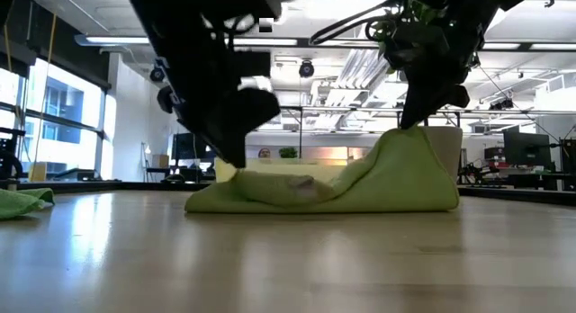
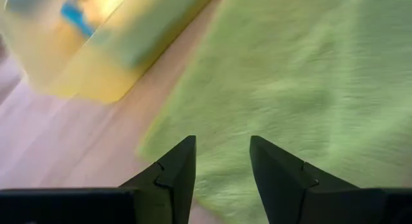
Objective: Fold microfiber towels
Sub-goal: Fold the light green microfiber cloth
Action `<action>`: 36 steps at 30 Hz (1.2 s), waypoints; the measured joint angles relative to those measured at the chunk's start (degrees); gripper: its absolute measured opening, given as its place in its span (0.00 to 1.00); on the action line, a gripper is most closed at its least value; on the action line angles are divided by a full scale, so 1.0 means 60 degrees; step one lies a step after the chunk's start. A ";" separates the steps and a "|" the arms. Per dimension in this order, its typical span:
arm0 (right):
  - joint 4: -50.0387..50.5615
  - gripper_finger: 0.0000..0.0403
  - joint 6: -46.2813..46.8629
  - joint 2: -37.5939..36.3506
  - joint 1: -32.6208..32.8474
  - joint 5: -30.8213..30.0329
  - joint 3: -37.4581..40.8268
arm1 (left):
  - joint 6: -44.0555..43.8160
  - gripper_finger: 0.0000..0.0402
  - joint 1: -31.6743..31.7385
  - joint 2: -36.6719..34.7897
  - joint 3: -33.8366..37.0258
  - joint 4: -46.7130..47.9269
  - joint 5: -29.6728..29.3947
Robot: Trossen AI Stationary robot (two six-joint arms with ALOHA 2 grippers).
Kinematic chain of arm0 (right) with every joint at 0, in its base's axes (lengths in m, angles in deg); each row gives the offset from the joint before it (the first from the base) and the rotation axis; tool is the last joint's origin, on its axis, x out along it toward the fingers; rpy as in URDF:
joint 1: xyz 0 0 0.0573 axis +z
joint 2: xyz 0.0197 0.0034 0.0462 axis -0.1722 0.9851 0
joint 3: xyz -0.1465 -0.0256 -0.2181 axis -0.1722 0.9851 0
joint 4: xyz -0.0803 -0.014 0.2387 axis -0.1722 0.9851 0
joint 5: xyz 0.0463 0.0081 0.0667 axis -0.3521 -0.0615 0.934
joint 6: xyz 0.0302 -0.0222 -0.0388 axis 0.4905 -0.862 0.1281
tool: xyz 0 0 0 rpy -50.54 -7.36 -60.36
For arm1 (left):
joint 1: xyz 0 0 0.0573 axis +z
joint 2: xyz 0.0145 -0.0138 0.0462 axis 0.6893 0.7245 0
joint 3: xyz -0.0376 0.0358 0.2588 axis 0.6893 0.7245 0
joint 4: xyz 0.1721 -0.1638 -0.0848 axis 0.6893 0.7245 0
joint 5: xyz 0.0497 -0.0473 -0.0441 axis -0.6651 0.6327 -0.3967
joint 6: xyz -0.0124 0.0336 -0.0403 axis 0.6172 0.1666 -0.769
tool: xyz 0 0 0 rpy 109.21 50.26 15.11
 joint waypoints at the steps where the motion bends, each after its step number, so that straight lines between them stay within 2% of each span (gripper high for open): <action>1: 0.0000 0.00 0.0000 0.0000 0.0026 -0.0003 0.0000 | -0.0051 0.34 0.0168 0.0000 0.0000 0.0156 0.0160; 4: 0.0028 0.00 0.0004 0.0000 0.0035 0.0000 0.0000 | 0.0209 0.34 0.0526 0.0000 0.0000 0.0242 0.0691; 8: 0.0061 0.00 0.0001 0.0004 0.0035 -0.0104 0.0000 | 0.1314 0.34 0.0439 -0.0164 -0.0166 0.0087 0.0774; 12: 0.0164 0.00 -0.0018 0.0004 0.0009 -0.0200 0.0000 | 0.3840 0.34 -0.0186 -0.0537 -0.0311 -0.1287 0.1069; 15: 0.0197 0.00 -0.0036 0.0007 0.0009 -0.0247 0.0004 | 0.5962 0.34 -0.0648 -0.0561 -0.0299 -0.2202 0.2005; 17: 0.0224 0.00 -0.0042 0.0006 0.0009 -0.0253 0.0004 | 0.6678 0.34 -0.0827 -0.0410 -0.0299 -0.2503 0.2566; 20: 0.0233 0.00 -0.0036 0.0007 0.0009 -0.0262 0.0004 | 0.6850 0.34 -0.0855 -0.0030 -0.0284 -0.2596 0.2936; 26: 0.0217 0.00 -0.0036 0.0011 0.0011 -0.0266 0.0007 | 0.6797 0.34 -0.0563 0.0602 -0.0291 -0.2783 0.2785; 33: 0.0235 0.00 0.0124 0.0011 0.0013 -0.0258 0.0007 | 0.6678 0.34 -0.0159 0.0550 -0.0284 -0.2654 0.2230; 36: 0.0222 0.00 0.0139 0.0011 0.0013 -0.0255 0.0007 | 0.6823 0.34 -0.0004 0.0525 -0.0291 -0.2605 0.2317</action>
